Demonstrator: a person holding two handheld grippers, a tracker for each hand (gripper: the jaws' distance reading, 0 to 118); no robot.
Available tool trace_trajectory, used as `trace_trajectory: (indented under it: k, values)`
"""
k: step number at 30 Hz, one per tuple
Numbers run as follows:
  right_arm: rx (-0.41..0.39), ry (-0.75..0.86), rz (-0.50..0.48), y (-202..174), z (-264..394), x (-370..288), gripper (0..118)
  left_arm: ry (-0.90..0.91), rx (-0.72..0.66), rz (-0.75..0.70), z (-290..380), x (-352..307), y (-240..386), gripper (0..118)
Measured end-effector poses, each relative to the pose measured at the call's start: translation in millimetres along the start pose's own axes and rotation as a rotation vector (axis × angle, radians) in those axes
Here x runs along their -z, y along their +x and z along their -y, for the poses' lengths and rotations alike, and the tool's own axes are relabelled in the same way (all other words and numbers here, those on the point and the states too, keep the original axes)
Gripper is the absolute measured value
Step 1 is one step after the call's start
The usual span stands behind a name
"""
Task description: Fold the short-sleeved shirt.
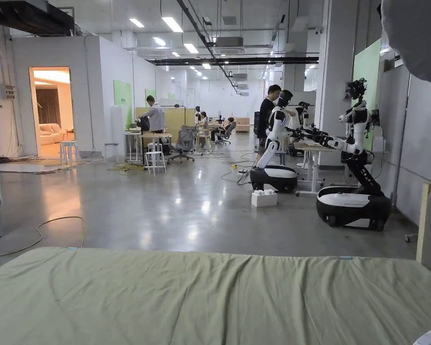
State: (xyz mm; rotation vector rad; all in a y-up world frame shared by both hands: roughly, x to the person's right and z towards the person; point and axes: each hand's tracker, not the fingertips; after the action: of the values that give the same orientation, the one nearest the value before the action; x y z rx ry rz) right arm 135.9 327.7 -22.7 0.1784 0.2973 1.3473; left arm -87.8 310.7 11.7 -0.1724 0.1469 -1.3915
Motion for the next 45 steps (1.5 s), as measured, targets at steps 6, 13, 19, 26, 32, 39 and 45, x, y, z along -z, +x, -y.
trace_trajectory:
  k: [6, 13, 19, 26, 32, 39, 45]
  values:
    - [-0.511, 0.083, -0.218, -101, 35, 1, 0, -0.010, 0.307, 0.284, 29, -4, 102, 0]
    - [0.365, -0.028, -0.034, -11, 22, 5, 0, -0.037, -0.481, 0.087, 37, 6, -12, 0]
    - [1.379, -0.079, 0.159, 51, 68, -29, 0, 0.109, -1.540, -0.031, 73, -33, -84, 0]
    - [1.253, -0.031, 0.176, 56, 68, -36, 0, 0.044, -1.302, 0.025, 52, -31, -71, 0]
    - [1.248, -0.045, 0.109, 48, 58, -33, 0, 0.047, -1.251, 0.006, 48, -34, -74, 0]
    - [1.277, -0.033, 0.105, 43, 62, -32, 0, 0.091, -1.398, 0.072, 60, -34, -78, 0]
    - [1.297, -0.033, 0.103, 42, 64, -31, 0, 0.080, -1.403, 0.075, 62, -34, -78, 0]
